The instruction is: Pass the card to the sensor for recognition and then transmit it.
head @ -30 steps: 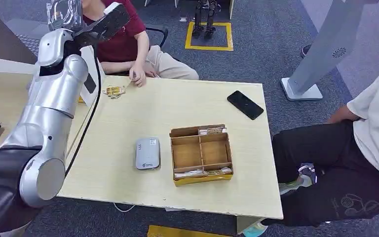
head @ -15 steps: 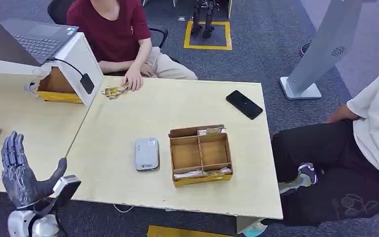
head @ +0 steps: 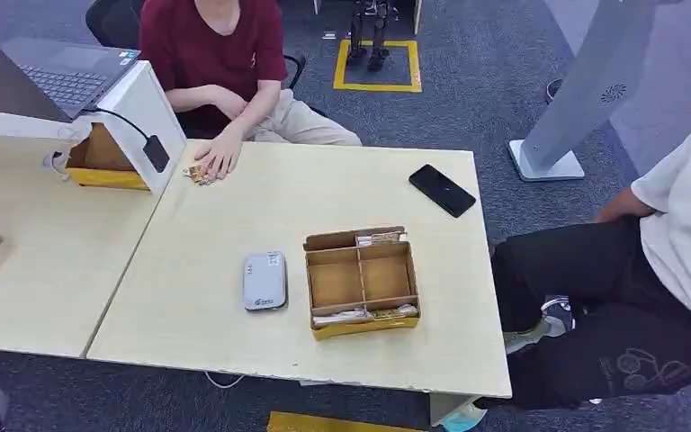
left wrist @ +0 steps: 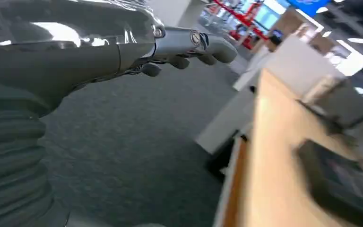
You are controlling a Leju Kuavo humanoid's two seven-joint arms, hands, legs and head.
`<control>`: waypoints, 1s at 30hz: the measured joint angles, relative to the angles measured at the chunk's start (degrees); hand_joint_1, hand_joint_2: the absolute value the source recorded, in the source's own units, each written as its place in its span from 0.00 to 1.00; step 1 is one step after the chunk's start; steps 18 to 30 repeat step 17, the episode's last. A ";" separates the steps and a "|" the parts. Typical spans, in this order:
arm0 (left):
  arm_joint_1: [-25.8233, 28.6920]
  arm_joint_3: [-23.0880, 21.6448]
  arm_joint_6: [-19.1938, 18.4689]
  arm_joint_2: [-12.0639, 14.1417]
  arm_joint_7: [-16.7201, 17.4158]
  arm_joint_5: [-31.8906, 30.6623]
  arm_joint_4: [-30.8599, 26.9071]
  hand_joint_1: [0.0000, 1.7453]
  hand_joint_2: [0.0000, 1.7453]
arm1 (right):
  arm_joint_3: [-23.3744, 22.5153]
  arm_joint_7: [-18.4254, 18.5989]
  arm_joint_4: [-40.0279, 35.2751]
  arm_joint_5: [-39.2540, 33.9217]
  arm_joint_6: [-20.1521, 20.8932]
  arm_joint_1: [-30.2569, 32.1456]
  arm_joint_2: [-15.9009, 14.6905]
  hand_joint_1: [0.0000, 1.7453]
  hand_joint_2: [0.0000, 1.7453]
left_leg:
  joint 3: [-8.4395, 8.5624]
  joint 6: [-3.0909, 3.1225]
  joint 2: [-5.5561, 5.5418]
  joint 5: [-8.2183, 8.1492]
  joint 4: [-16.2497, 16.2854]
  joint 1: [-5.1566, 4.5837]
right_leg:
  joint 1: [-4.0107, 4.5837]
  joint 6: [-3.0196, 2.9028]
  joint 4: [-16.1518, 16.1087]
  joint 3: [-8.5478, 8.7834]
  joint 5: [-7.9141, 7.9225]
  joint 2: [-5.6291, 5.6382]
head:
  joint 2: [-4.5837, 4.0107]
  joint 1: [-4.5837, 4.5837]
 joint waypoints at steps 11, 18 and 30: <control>-2.29 6.29 0.35 3.93 -0.54 0.06 13.96 0.00 1.00 | -0.39 0.00 0.00 0.00 0.00 -0.06 -0.07 0.00 0.00 | -0.05 0.03 -0.19 0.02 0.05 -0.05 | -0.04 0.01 -0.04 0.11 0.05 -0.22 | 0.00 0.22; -2.80 8.06 2.25 4.39 15.77 -7.49 19.01 0.00 1.00 | -0.48 -0.26 0.00 0.04 0.09 -0.06 -0.07 0.00 0.00 | -0.04 0.03 -0.19 0.01 0.04 -0.09 | -0.07 0.01 -0.04 0.12 0.05 -0.24 | 0.00 0.20; -2.80 8.06 2.25 4.39 15.77 -7.49 19.01 0.00 1.00 | -0.48 -0.26 0.00 0.04 0.09 -0.06 -0.07 0.00 0.00 | -0.04 0.03 -0.19 0.01 0.04 -0.09 | -0.07 0.01 -0.04 0.12 0.05 -0.24 | 0.00 0.20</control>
